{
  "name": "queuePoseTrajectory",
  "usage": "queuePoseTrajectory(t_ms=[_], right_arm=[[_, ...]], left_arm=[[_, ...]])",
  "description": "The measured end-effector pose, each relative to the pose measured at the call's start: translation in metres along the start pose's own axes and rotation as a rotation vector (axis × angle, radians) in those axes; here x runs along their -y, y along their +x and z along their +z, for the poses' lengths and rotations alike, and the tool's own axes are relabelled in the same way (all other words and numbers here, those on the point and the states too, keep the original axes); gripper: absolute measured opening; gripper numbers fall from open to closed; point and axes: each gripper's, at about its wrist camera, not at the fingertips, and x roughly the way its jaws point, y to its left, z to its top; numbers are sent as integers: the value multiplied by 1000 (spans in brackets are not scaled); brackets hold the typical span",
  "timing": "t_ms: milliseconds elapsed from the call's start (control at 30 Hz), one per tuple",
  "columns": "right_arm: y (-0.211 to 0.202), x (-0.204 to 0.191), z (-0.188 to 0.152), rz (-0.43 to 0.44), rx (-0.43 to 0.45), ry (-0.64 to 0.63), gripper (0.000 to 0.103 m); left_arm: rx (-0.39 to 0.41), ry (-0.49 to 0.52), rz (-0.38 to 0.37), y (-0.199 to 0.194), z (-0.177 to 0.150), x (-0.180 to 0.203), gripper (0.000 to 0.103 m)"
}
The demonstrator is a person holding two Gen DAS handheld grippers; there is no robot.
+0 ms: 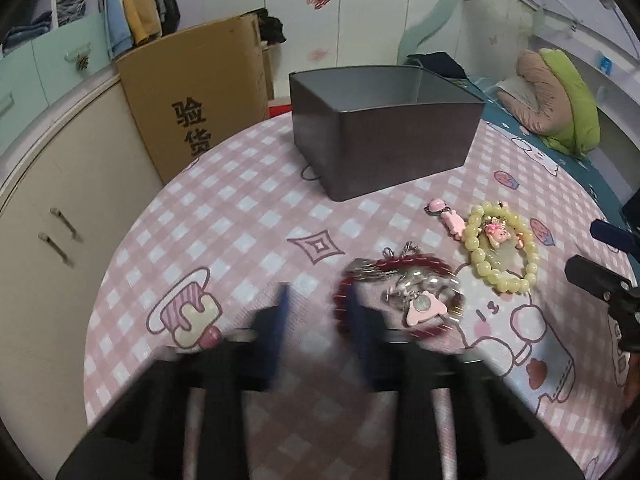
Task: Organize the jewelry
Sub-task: 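Lower both tools toward the red and yellow bead bracelets, then grasp the dark red bead bracelet with the left tool while the right tool grasps the yellow bead bracelet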
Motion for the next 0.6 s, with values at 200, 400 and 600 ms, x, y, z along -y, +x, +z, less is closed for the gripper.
queuePoseTrajectory(t_ms=[200, 400, 600], right_arm=[[15, 1, 11, 93, -33, 23, 94], [25, -9, 18, 104, -47, -13, 66], [37, -14, 21, 124, -86, -28, 45]], left_arm=[[47, -5, -99, -11, 3, -3, 6], [177, 26, -188, -54, 16, 6, 6], [229, 52, -243, -77, 21, 12, 6]])
